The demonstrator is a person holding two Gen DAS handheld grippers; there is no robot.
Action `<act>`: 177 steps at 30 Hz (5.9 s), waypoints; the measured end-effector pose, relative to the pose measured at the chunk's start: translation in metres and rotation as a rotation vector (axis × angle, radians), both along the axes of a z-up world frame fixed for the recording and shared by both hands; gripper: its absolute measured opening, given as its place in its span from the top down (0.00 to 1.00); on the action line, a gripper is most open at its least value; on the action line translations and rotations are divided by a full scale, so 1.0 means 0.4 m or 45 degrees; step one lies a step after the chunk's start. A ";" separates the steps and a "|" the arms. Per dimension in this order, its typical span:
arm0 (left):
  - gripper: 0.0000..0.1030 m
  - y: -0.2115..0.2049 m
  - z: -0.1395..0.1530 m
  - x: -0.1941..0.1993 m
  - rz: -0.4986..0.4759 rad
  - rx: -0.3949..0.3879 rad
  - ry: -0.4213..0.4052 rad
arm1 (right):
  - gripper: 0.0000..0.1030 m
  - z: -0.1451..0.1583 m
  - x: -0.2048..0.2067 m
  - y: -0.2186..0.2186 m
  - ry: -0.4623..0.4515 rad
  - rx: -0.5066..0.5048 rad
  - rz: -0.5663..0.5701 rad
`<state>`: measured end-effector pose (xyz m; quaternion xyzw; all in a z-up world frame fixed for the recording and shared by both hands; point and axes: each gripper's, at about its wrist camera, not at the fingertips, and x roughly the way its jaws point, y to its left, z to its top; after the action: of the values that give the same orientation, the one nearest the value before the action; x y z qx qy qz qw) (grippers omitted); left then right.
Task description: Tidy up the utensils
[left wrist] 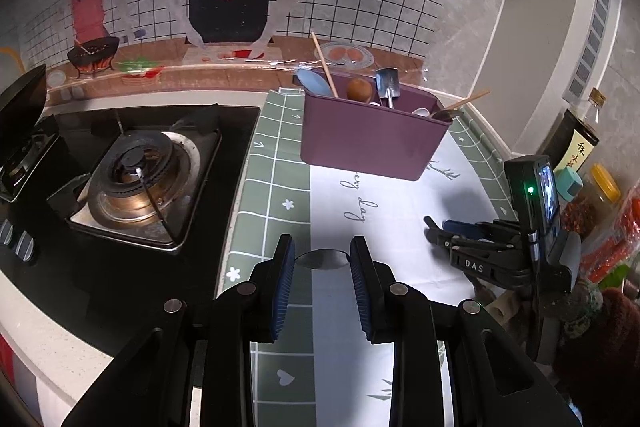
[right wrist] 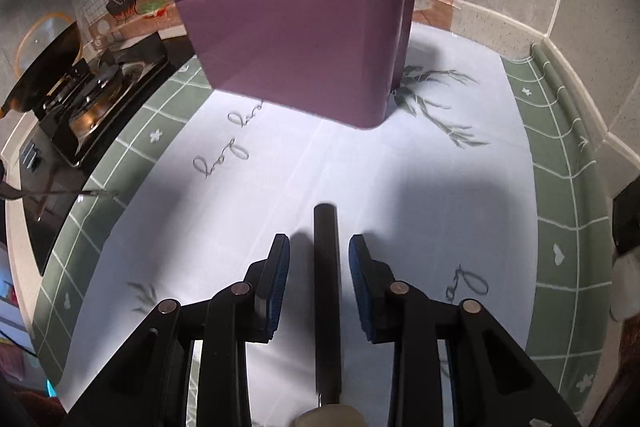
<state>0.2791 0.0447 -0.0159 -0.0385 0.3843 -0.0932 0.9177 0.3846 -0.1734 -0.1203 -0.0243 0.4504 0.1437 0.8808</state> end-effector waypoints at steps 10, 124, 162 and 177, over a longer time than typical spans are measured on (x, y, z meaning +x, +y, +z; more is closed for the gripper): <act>0.72 0.014 0.033 0.011 0.002 -0.033 0.000 | 0.90 0.071 -0.062 -0.001 -0.109 0.034 0.056; 0.70 -0.065 -0.174 0.403 0.116 -0.095 0.357 | 0.89 0.355 -0.101 -0.082 -0.572 0.116 -0.168; 0.51 -0.033 -0.222 0.380 -0.055 -0.008 0.309 | 0.78 0.057 -0.100 -0.196 -0.108 0.126 -0.252; 0.53 -0.093 -0.244 0.521 -0.006 0.198 0.322 | 0.78 0.038 -0.109 -0.267 -0.104 0.025 -0.369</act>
<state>0.4876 0.0075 -0.1136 0.0221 0.5029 -0.0598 0.8620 0.3408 -0.2800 -0.1050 0.0439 0.4114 0.0183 0.9102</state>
